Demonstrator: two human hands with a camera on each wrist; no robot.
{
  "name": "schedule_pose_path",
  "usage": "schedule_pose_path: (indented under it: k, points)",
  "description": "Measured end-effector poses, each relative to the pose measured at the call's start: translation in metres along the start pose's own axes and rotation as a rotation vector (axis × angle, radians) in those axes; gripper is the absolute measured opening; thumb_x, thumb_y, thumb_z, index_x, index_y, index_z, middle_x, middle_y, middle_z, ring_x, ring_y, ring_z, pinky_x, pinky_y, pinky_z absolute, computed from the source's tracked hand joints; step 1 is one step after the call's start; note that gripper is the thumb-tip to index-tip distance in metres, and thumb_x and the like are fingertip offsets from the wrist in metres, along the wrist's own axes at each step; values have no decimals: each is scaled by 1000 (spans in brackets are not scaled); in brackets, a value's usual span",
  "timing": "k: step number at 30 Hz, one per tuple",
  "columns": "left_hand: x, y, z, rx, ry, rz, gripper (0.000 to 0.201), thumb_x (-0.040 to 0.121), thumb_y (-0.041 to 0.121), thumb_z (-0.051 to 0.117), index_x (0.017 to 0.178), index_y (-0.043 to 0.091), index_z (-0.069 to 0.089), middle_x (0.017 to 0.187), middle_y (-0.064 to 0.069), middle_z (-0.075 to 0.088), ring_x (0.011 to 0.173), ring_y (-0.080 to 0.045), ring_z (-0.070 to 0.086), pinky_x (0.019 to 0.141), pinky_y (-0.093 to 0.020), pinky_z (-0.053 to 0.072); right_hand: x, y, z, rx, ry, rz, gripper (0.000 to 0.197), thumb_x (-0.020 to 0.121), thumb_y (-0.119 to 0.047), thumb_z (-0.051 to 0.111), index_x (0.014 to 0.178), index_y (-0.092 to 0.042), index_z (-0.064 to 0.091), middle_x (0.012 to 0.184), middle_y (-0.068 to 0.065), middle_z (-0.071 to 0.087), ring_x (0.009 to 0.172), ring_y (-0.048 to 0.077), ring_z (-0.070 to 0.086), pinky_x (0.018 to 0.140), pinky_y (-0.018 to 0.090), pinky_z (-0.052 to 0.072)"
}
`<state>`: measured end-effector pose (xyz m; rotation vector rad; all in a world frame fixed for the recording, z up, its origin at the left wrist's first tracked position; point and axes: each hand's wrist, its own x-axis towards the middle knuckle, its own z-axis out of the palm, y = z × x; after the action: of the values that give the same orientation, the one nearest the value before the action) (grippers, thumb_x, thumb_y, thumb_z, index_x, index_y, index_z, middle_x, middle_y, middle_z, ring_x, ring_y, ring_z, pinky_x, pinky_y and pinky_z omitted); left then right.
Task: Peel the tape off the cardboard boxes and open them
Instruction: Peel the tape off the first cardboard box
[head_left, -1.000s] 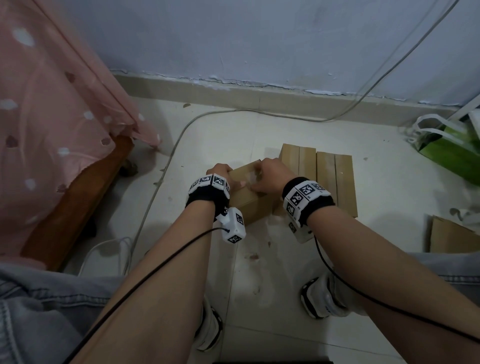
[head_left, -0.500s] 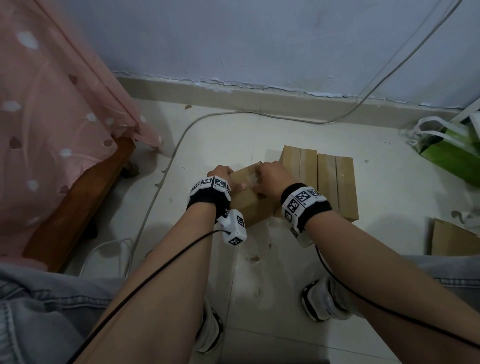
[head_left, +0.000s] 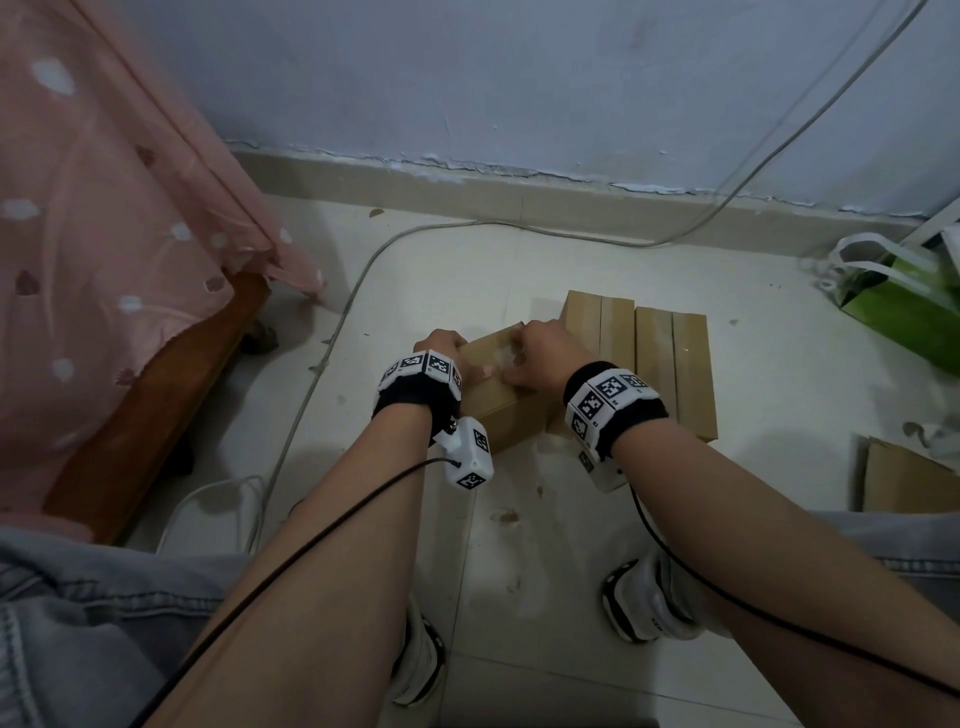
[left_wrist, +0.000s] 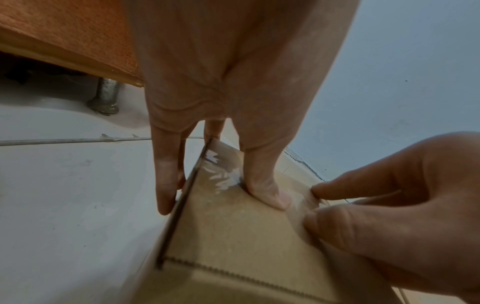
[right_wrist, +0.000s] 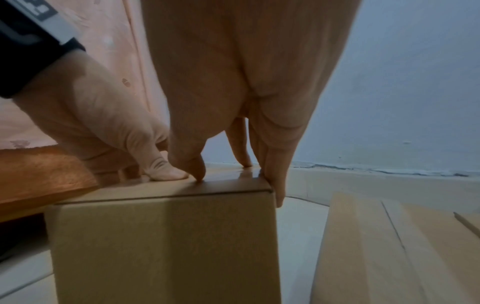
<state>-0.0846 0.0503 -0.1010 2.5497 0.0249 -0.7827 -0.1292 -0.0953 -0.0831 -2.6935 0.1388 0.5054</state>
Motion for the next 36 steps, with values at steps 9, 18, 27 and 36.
schedule_pose_path:
  k: [9,18,27,36]
  points:
    - [-3,1,0,-1,7,21,58,82,39,76,131,13,58,132,-9,60,120,-27,57,89,-28,42,-3,-9,1,-71,-11,-10,30,86,-33,68,92,-6,56,95,12,56,84,25,53,69,30,45]
    - [-4,2,-2,-16,5,43,50,83,36,76,124,10,63,127,-12,63,116,-29,59,80,-24,40,-3,-11,0,-36,-5,18,46,85,-46,68,99,-3,58,98,15,60,88,28,58,70,31,47]
    - [-2,0,-3,-35,-22,42,51,82,38,77,121,10,64,119,-12,67,109,-29,63,77,-24,43,-5,-15,1,-48,-1,28,41,86,-43,70,95,-5,57,103,17,63,95,30,60,71,31,44]
    - [0,2,-4,-20,-41,39,47,84,32,76,123,8,63,120,-11,66,99,-26,62,73,-24,44,-9,-20,2,-36,9,42,39,92,-34,64,111,-1,55,115,18,57,105,32,57,74,30,39]
